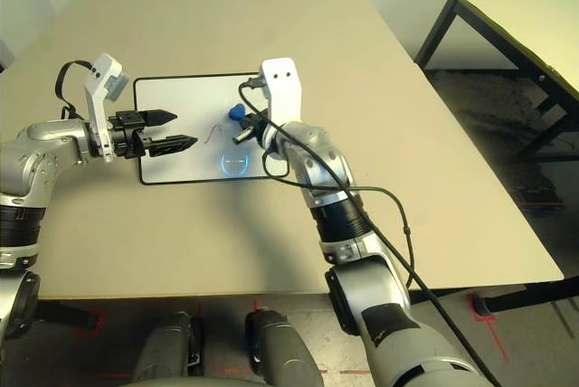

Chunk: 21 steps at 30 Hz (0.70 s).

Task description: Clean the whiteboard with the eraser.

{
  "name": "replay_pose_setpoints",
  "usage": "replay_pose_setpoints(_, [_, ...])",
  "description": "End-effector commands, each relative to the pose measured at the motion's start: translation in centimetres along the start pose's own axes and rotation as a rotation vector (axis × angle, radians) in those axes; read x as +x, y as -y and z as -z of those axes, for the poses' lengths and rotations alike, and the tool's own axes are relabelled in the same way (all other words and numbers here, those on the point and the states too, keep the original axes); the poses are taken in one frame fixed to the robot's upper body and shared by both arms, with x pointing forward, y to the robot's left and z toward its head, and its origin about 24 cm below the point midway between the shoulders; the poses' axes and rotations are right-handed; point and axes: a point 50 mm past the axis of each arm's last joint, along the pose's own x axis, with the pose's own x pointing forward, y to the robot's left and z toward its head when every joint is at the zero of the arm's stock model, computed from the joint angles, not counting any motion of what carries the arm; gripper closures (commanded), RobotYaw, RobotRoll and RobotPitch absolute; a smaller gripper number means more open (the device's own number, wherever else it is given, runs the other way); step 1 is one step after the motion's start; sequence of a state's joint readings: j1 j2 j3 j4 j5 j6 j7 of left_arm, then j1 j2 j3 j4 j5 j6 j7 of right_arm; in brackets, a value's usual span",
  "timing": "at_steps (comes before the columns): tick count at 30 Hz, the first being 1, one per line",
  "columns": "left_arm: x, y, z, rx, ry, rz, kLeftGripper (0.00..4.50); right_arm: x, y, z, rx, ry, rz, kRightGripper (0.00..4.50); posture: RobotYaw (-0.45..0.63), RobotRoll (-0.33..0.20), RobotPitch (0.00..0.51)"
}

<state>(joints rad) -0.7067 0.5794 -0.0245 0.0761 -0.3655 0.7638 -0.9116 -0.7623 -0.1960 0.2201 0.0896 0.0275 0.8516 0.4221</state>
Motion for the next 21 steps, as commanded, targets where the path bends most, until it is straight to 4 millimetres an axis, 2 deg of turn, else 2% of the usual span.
replay_pose_setpoints(1, [0.0,0.2,0.1,0.003,-0.011,0.009,0.00,0.5,-0.3,2.4,0.029,-0.112,-0.013,4.46,0.00,0.000,0.120])
replay_pose_setpoints(13, [0.0,0.4,0.1,0.003,-0.013,0.019,0.00,-0.8,4.7,1.3,0.039,-0.066,0.169,4.46,0.00,0.000,0.120])
replay_pose_setpoints(18, [0.0,0.4,0.1,0.003,-0.015,0.020,0.00,-1.0,4.6,2.4,0.054,-0.093,0.170,4.46,0.00,0.000,0.123])
replay_pose_setpoints(21, [0.0,0.4,0.1,0.002,-0.015,0.021,0.00,-0.9,3.5,3.3,0.064,-0.116,0.139,4.46,0.00,0.000,0.124])
